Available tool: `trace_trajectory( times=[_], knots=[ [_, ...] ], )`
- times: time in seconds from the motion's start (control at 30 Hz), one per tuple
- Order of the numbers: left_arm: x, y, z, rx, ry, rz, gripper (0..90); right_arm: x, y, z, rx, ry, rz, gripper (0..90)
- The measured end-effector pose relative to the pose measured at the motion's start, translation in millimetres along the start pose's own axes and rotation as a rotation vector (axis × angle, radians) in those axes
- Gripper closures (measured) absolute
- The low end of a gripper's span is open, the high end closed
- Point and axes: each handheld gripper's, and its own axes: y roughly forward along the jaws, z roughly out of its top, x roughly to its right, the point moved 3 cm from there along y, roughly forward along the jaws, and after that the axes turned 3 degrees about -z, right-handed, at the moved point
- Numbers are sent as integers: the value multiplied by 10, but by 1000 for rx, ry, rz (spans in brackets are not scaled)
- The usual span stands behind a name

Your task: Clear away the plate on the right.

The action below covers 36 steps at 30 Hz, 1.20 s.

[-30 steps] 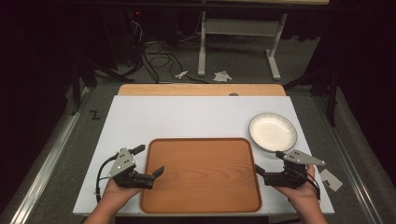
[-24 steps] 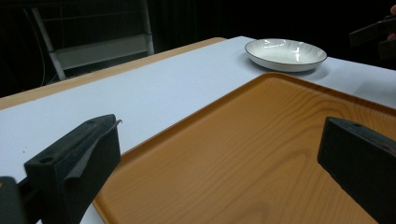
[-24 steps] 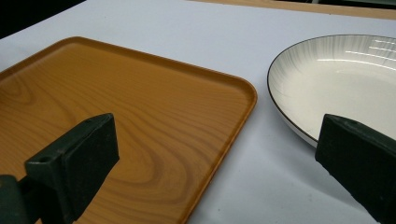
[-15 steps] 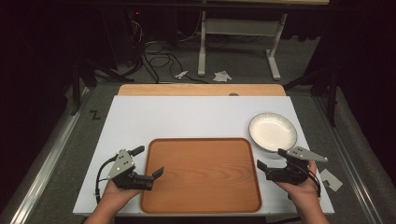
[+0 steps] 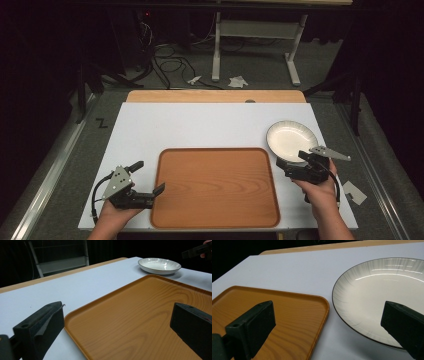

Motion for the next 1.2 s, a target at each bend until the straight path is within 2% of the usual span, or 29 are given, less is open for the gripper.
trace_trajectory(
  times=[0.13, 0.27, 0.37, 0.57, 1.2],
  knots=[
    [18, 22, 1, -4, 5, -13, 3, 50, -20, -1, -2, 34, -17, 0],
    [37, 66, 14, -2, 11, -29, 3, 85, -44, -15, -4, 44, -30, 0],
    [48, 104, 28, -5, 18, -43, 3, 162, -93, -57, -9, 96, -41, 0],
    [60, 136, 50, -1, 24, -60, 3, 271, -148, -109, -15, 152, -47, 0],
    [80, 236, 107, 6, 38, -87, 3, 412, -290, -209, -20, 209, -77, 0]
  ],
)
